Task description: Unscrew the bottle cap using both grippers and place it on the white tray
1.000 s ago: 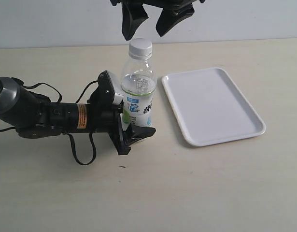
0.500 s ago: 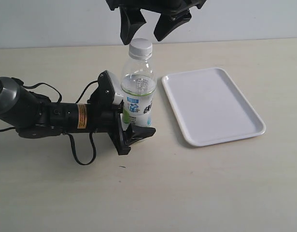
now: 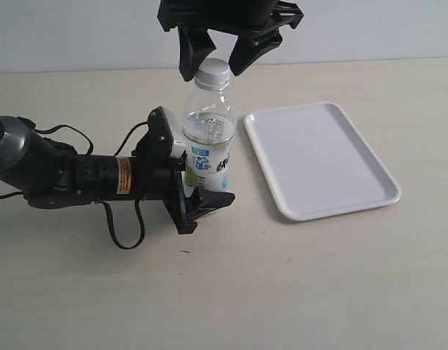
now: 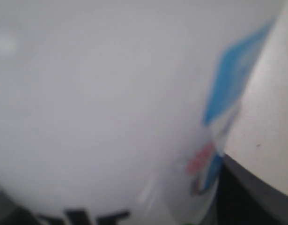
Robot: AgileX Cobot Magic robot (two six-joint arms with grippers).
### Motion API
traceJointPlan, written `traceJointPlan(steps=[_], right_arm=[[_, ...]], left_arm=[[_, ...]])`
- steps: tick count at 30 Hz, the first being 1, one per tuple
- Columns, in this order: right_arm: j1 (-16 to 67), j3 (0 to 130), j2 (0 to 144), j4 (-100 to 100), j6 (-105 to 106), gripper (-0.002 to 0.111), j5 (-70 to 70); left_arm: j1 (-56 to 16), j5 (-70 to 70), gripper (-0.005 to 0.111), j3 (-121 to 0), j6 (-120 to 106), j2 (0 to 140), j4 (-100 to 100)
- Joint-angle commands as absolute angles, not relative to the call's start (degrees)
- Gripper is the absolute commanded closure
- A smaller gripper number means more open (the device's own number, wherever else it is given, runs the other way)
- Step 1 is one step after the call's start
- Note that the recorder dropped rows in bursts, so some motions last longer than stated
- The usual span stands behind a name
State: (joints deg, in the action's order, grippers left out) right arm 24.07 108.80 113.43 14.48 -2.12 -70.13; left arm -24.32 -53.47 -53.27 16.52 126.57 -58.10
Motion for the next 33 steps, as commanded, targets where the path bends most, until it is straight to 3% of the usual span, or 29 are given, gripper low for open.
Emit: traceJointPlan(steps=[1, 10, 21, 33], right_arm=[[24.02, 109.07, 113.34, 15.03, -1.6, 0.041, -69.96], [24.02, 109.07, 113.34, 15.03, -1.6, 0.048, -69.96], [24.02, 109.07, 112.28, 14.37, -1.14, 0.041, -69.96], [24.02, 108.93, 111.13, 15.55, 0.0, 0.041, -69.96]], left_arm=[[-24.62, -54.83, 0.107, -53.49, 16.83, 125.68, -57.82], [-24.62, -54.83, 0.107, -53.49, 16.83, 125.68, -57.82], [-24.62, -54.89, 0.107, -53.49, 16.73, 125.68, -57.82], [-24.62, -54.89, 0.107, -53.49, 16.73, 125.68, -57.82]])
